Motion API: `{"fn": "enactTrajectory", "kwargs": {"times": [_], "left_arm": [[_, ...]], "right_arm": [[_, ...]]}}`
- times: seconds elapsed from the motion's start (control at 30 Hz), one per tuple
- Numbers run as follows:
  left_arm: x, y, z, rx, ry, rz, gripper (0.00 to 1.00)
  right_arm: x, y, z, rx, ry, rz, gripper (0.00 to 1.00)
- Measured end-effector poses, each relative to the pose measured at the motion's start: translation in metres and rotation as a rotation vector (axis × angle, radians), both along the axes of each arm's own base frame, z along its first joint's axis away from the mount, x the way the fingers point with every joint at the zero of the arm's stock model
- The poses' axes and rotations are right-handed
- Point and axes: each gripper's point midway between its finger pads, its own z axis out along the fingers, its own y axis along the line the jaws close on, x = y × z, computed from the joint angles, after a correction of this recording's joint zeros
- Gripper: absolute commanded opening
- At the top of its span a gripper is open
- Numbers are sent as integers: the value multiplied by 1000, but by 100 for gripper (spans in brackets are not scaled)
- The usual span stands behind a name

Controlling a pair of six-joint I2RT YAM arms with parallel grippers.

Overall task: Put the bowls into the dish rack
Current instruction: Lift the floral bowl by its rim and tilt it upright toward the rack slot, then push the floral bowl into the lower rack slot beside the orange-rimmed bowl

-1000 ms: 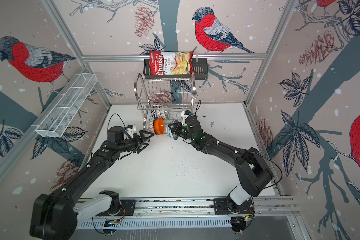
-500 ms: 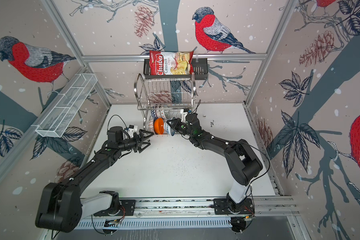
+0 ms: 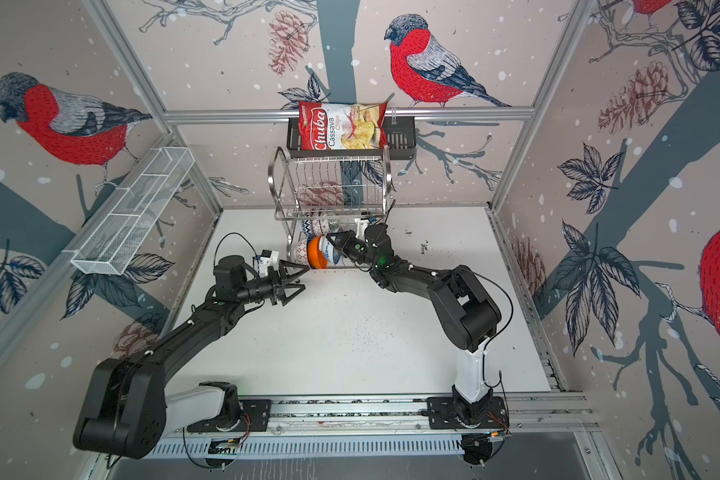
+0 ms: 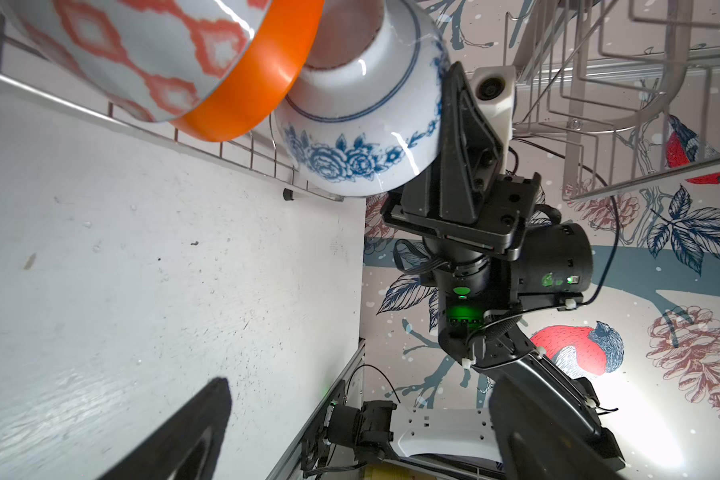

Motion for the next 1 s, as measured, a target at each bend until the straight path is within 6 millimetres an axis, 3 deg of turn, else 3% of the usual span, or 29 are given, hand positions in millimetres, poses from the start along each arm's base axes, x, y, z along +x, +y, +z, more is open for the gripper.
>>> {"fn": "enactTrajectory", "kwargs": {"times": [0.4, 1.0], "left_arm": [[4, 3, 0, 6, -7, 1, 97], [7, 9, -6, 29, 10, 10, 97]], "right_arm": [[10, 2, -30, 50, 53, 24, 0], [10, 13, -30, 154, 50, 102, 0]]}}
